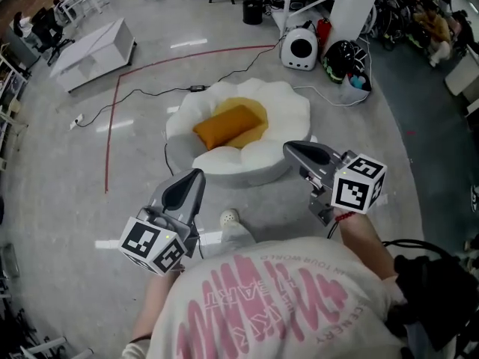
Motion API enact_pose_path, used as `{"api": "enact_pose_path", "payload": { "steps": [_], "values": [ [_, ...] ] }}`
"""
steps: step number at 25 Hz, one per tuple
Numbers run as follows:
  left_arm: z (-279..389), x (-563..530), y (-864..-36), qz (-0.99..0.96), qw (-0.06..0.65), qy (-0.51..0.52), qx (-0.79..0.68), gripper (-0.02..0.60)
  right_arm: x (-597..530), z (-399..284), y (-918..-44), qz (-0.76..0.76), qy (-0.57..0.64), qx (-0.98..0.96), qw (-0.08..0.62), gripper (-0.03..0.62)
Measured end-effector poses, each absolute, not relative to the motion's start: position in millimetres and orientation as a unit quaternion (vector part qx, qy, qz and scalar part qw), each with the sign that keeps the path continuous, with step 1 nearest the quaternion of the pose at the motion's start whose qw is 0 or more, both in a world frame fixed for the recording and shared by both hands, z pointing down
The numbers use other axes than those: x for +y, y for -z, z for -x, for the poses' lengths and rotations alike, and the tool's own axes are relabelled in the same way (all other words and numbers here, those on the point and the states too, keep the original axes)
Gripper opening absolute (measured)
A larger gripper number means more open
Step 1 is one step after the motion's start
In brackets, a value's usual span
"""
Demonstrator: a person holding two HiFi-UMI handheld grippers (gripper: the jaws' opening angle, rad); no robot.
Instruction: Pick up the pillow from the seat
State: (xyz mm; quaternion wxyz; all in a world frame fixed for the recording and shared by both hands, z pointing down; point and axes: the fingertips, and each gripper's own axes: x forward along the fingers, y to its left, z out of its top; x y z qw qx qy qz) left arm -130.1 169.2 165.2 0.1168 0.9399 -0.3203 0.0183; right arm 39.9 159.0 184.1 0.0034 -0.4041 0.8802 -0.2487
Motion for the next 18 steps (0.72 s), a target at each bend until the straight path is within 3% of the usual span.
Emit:
{"api": "enact_pose_path", "payload": {
  "steps": [18],
  "values": [
    [184.6, 8.9, -146.5, -0.95, 0.091, -0.012, -0.298, 0.014, 10.6, 6.0, -161.9, 0.442, 0.225, 0.868, 0.016, 0.005]
  ]
}}
